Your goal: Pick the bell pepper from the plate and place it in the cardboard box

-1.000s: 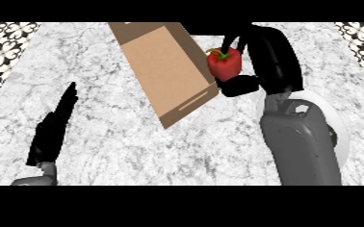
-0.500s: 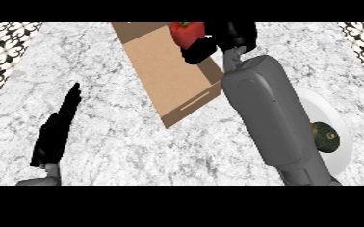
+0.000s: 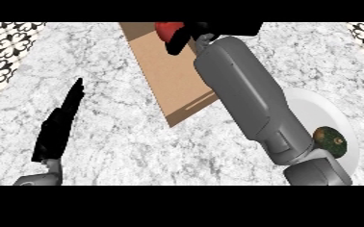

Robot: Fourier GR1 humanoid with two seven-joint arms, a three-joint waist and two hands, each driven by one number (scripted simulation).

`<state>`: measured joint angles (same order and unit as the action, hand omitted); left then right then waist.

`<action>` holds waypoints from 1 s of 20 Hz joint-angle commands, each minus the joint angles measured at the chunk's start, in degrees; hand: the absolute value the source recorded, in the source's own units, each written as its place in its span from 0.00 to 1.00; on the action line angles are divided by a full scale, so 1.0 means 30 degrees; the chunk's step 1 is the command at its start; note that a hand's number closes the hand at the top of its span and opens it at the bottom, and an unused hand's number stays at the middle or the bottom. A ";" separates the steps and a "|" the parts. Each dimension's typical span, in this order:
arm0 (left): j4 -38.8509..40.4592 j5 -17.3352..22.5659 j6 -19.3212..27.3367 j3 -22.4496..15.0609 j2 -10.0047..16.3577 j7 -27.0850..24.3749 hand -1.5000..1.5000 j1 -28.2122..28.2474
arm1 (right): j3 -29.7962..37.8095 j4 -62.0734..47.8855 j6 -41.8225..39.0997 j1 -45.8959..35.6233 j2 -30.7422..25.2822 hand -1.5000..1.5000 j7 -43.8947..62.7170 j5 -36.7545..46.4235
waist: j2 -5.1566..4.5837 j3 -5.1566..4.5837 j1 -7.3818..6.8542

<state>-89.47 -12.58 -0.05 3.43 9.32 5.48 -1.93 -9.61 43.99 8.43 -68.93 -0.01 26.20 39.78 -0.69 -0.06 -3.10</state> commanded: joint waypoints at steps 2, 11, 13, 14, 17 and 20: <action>-0.0037 -0.0179 -0.0167 -0.0377 -0.0111 0.0197 0.50 -0.0340 | -0.0766 -0.4668 0.1794 -0.1032 0.0003 1.00 -0.1521 -0.1242 | -0.0191 -0.0004 -0.0475; 0.0264 -0.0250 -0.0189 -0.0586 -0.0350 0.0354 0.50 -0.1192 | -0.0528 -0.8004 0.4156 -0.1515 0.0003 0.00 -0.2521 -0.3881 | -0.0373 0.0002 -0.1189; 0.0233 -0.0284 -0.0263 -0.0700 -0.0362 0.0217 0.50 -0.1178 | -0.0103 -0.8209 0.4572 -0.1779 0.0003 0.00 -0.3360 -0.4373 | -0.0406 0.0008 -0.1218; 0.0523 -0.0661 0.0092 -0.1088 -0.0793 0.0138 0.50 -0.1026 | 0.0570 -0.8279 0.4621 -0.2537 0.0003 0.00 -0.2873 -0.4807 | -0.0475 0.0006 -0.1302; 0.0182 -0.0260 -0.0244 -0.0708 -0.0413 -0.0151 0.50 -0.0603 | 0.1297 -0.7497 0.7359 -0.1429 0.0003 0.00 -0.4816 -0.5865 | -0.0402 0.0023 -0.1266; 0.0417 -0.0208 0.0052 -0.0392 -0.0507 0.0231 0.50 -0.1201 | 0.2579 -0.6806 0.9397 -0.1523 0.0003 0.00 -0.5760 -0.6922 | -0.0291 0.0034 -0.0737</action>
<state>-87.82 -13.63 -0.27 1.77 8.15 5.40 -4.97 -5.13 22.12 30.01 -73.68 0.00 12.61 22.57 -1.83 0.00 -5.96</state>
